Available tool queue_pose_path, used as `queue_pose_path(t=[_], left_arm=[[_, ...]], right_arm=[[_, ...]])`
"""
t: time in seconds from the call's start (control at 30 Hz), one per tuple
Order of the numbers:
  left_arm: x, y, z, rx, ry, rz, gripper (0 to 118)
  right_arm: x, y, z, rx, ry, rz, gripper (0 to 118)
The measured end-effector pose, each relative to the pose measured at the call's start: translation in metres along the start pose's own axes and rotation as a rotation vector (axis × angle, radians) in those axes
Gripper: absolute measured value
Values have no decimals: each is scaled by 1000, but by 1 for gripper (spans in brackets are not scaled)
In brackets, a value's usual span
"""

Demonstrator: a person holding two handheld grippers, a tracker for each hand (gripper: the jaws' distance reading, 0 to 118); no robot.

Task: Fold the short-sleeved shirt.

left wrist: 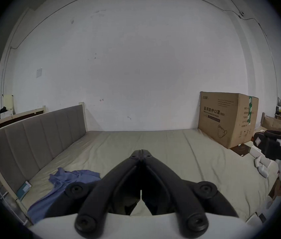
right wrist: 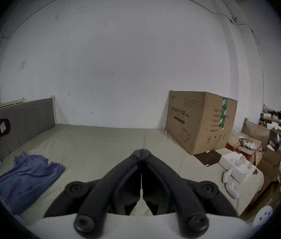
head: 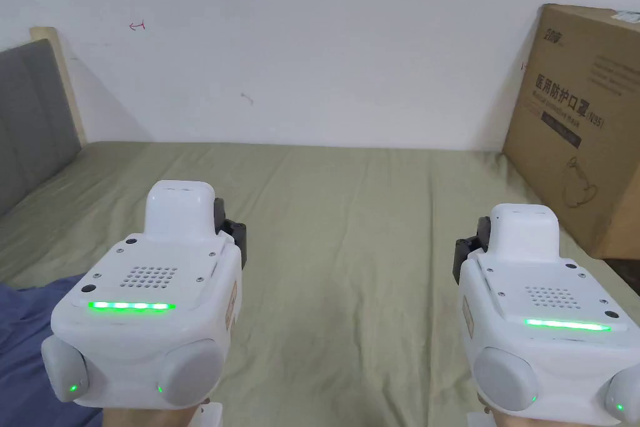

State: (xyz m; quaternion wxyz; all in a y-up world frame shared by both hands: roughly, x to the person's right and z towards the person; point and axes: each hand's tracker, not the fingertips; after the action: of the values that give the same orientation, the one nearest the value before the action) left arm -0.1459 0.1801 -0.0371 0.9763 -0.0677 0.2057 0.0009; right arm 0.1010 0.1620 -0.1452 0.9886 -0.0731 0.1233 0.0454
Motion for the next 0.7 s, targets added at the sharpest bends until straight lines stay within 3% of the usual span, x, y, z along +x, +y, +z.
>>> queue_pose_path(t=[0.23,0.7], left_arm=[[-27,3,10,-1,68,26,0],[-144,-7,90,-34,442,59,0]], right_arm=[[-25,9,-7,-7,103,8,0],[-170,17,-6,-14,492,65,0]])
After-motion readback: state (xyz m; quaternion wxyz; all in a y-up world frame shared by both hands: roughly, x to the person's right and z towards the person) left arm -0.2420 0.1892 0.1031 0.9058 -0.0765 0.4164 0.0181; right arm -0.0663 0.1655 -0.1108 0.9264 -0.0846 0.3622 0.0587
